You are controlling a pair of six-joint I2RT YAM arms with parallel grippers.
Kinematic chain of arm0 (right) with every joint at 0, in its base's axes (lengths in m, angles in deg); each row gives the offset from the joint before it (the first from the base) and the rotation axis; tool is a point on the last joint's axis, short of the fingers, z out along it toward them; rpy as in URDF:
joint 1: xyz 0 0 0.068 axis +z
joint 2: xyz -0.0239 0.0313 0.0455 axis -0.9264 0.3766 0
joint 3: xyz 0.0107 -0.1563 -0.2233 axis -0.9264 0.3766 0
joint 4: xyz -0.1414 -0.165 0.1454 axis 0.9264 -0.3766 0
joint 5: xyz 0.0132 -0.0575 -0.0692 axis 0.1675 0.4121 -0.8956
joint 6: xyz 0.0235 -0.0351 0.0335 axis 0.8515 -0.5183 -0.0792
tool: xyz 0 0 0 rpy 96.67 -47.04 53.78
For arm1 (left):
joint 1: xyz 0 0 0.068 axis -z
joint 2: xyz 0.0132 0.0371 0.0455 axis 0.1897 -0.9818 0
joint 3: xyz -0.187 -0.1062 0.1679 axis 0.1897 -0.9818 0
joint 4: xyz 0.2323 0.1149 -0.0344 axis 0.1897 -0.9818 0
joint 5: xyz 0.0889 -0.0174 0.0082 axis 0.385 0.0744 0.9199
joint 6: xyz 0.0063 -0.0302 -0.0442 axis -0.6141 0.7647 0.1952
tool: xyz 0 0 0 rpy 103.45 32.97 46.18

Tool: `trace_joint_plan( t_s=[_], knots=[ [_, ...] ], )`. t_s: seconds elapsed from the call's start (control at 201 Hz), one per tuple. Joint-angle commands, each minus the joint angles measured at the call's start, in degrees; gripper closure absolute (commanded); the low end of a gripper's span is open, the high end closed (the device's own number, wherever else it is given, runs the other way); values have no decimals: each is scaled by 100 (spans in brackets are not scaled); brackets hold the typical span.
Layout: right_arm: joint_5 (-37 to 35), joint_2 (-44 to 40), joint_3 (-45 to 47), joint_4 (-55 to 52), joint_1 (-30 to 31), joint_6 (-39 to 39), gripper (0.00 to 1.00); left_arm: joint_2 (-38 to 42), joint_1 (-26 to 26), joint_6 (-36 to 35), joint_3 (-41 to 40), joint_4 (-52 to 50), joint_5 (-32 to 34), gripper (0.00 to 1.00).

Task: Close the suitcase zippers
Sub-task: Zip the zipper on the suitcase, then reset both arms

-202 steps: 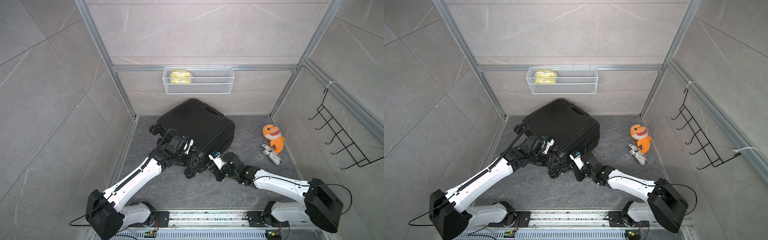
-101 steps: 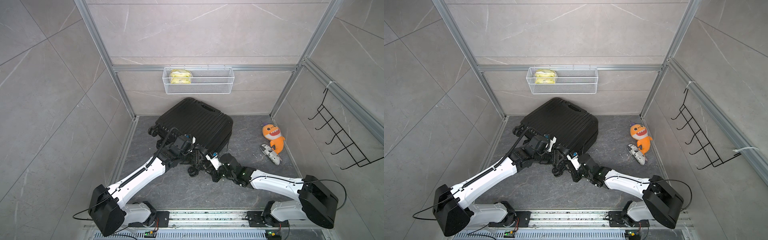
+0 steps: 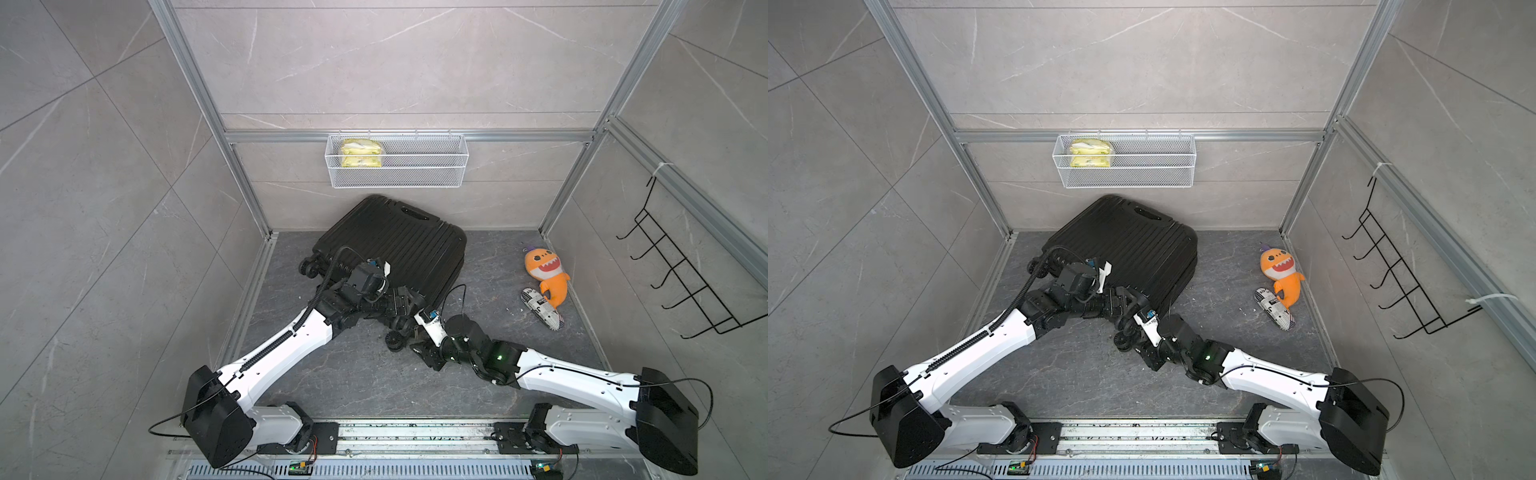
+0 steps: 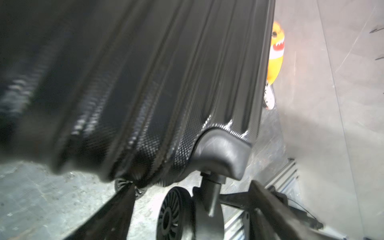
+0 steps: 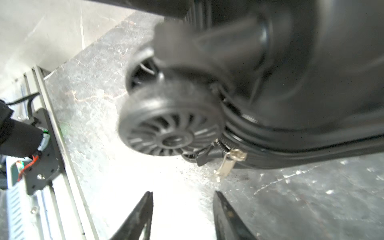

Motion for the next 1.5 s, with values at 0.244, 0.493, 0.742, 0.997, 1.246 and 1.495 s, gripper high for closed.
trace_joint_plan(
  t_s=[0.244, 0.493, 0.742, 0.997, 1.246, 1.495],
  knots=[
    [-2105, -949, 332, -652, -5, 196, 38, 859, -48, -526, 488, -970, 1703, 0],
    [-4154, -1351, 243, -1541, -62, 750, 29, 1290, -58, -444, 264, -1909, 3902, 0],
    [-3951, -1499, -10, -2054, -1367, 832, 27, 1416, -75, -341, -460, -2089, 5642, 0],
    [-3204, -990, -168, -1654, -2789, 158, 26, 1562, -297, -1203, -1649, -702, 6289, 0],
    [-2001, -558, 90, -611, -4068, -269, 26, 1959, -2010, -2383, -2953, 1509, 4347, 0],
    [-1149, -217, 774, 934, -4836, -603, 25, 1694, -2951, -3295, -3884, 3469, 3425, 1]
  ],
)
